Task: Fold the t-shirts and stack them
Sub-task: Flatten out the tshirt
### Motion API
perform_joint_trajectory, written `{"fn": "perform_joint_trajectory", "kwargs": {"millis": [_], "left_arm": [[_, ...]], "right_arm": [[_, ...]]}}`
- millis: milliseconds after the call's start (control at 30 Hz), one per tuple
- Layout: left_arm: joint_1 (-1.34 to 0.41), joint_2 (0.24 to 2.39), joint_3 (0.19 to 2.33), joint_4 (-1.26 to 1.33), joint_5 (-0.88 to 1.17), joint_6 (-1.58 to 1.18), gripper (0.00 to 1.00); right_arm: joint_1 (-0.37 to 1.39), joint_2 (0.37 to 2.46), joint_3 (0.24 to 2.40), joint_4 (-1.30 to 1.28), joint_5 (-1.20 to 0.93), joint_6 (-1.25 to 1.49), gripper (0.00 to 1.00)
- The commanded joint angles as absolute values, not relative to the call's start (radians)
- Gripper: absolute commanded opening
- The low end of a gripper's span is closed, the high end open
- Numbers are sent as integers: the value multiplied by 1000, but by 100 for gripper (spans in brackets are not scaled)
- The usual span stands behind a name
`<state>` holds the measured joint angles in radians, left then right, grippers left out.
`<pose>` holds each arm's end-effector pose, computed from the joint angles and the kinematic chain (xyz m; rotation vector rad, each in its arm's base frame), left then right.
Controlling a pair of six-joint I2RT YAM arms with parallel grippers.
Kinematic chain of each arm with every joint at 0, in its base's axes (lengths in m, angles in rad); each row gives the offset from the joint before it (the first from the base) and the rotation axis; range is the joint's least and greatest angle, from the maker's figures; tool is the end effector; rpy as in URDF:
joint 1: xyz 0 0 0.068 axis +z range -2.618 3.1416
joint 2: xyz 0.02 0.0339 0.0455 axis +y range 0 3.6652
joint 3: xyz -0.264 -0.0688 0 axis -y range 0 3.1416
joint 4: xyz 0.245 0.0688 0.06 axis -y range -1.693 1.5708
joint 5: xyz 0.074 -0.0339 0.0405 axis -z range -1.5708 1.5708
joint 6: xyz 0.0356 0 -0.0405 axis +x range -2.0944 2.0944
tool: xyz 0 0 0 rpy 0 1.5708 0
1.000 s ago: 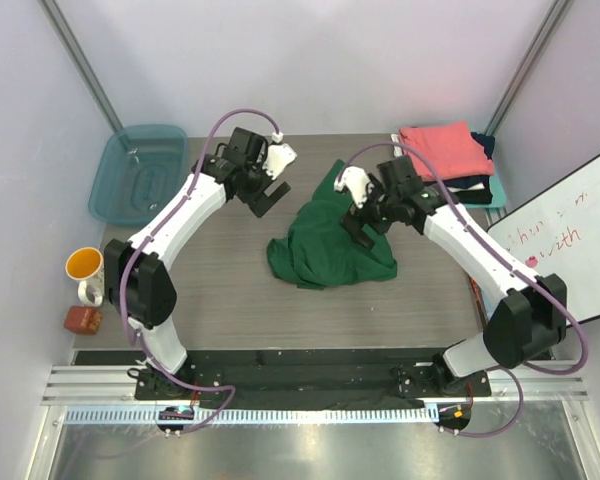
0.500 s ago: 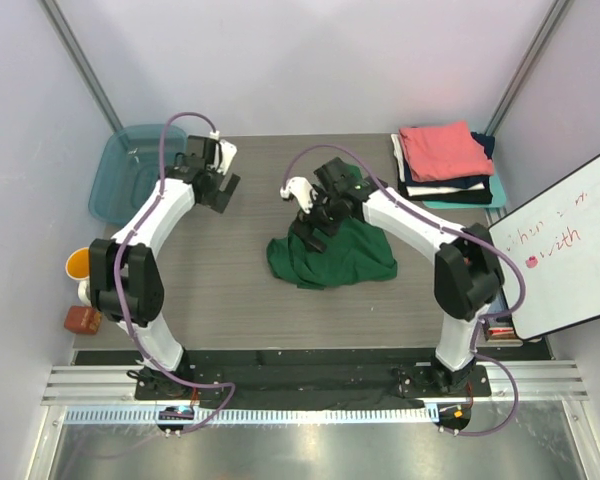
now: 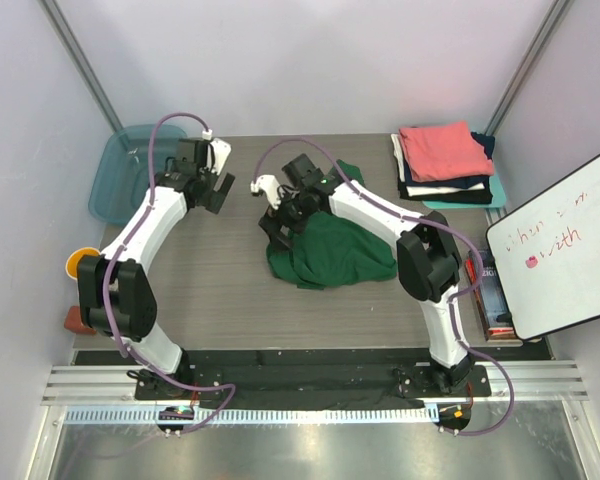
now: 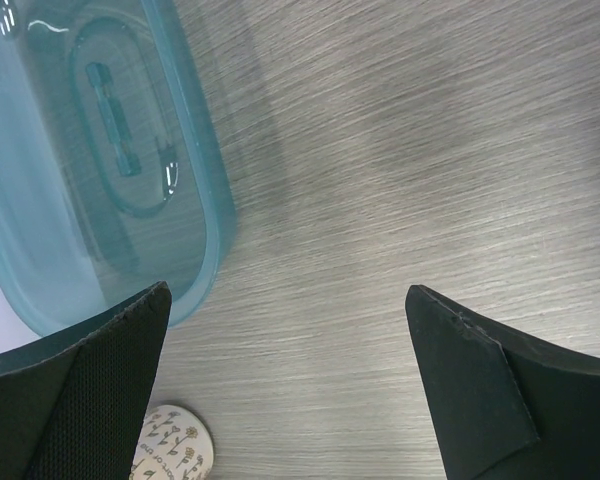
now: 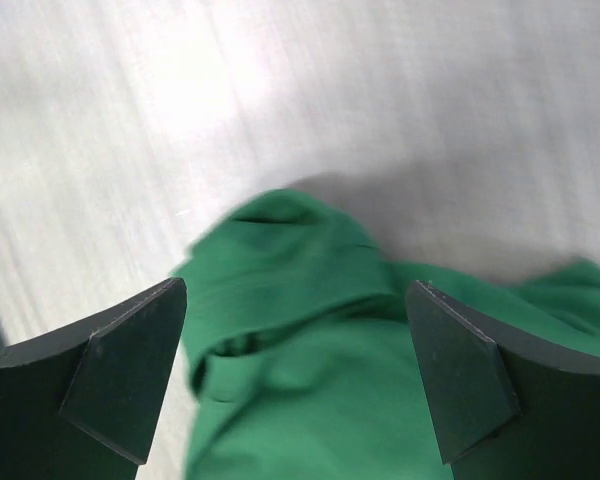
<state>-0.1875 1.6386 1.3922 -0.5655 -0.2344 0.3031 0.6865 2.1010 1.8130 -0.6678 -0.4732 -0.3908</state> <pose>0.3600 -0.0599 0.2965 0.4690 2.3329 0.3342 0.3505 0.3082 0.2429 -1.4538 2.0578 0.7166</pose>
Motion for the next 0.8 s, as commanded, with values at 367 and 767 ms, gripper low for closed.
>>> {"fn": "perform_joint_trajectory", "kwargs": {"millis": [367, 767], "left_arm": [[-140, 1580, 1378, -520, -167, 331, 100], [-126, 1608, 1371, -515, -98, 324, 100]], "right_arm": [[732, 2204, 1844, -673, -296, -489, 78], [732, 2086, 1899, -738, -100, -668, 1]]}}
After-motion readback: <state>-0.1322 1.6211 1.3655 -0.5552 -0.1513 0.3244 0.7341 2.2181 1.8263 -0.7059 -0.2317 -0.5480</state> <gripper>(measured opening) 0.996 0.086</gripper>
